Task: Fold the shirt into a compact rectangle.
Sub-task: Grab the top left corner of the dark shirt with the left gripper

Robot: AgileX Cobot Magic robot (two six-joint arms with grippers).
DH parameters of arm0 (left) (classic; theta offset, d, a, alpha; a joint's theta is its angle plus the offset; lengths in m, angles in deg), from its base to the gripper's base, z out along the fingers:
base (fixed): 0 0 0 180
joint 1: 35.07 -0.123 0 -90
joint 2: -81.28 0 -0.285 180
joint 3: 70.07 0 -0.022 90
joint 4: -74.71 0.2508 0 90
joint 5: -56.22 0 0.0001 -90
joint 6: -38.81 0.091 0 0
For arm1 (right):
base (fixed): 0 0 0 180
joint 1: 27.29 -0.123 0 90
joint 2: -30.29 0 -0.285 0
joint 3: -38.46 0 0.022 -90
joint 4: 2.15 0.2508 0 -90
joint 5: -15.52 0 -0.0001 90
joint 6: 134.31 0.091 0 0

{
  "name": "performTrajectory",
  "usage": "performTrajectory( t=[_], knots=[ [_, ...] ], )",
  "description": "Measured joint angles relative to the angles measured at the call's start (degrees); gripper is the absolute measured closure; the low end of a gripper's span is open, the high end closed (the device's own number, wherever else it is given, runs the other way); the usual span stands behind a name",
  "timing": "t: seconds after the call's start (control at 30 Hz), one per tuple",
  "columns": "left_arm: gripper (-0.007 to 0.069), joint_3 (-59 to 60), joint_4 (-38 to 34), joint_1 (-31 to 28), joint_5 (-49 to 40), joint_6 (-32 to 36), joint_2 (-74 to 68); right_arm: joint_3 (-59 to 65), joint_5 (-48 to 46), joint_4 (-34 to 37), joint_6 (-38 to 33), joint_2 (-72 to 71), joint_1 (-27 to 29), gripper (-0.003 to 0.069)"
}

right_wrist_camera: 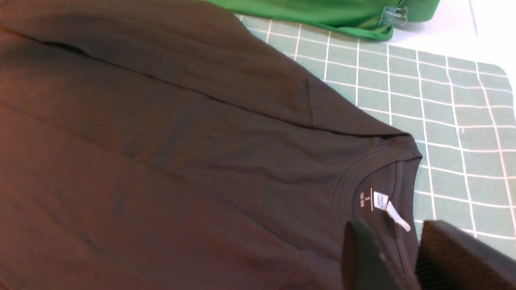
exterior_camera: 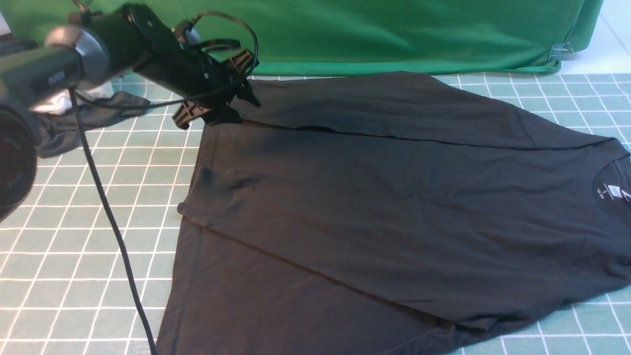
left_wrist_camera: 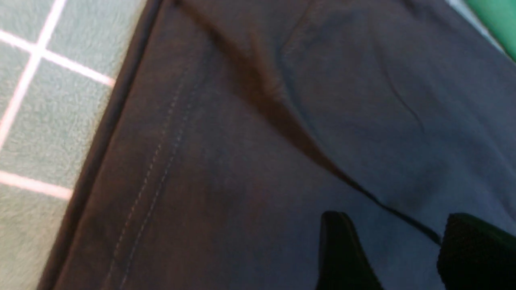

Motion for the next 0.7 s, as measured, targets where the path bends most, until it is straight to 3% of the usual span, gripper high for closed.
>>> performTrajectory(
  t=[0.17, 0.7],
  knots=[
    [0.0319, -0.06, -5.53, -0.11, 2.71, 0.00, -2.91, 0.00, 0.37, 0.00, 0.79, 0.00, 0.00, 0.0461],
    [0.0319, -0.06, -5.47, -0.11, 11.68, -5.84, -5.19, 0.00, -1.07, 0.00, 1.89, 0.00, 0.00, 0.0448]
  ],
)
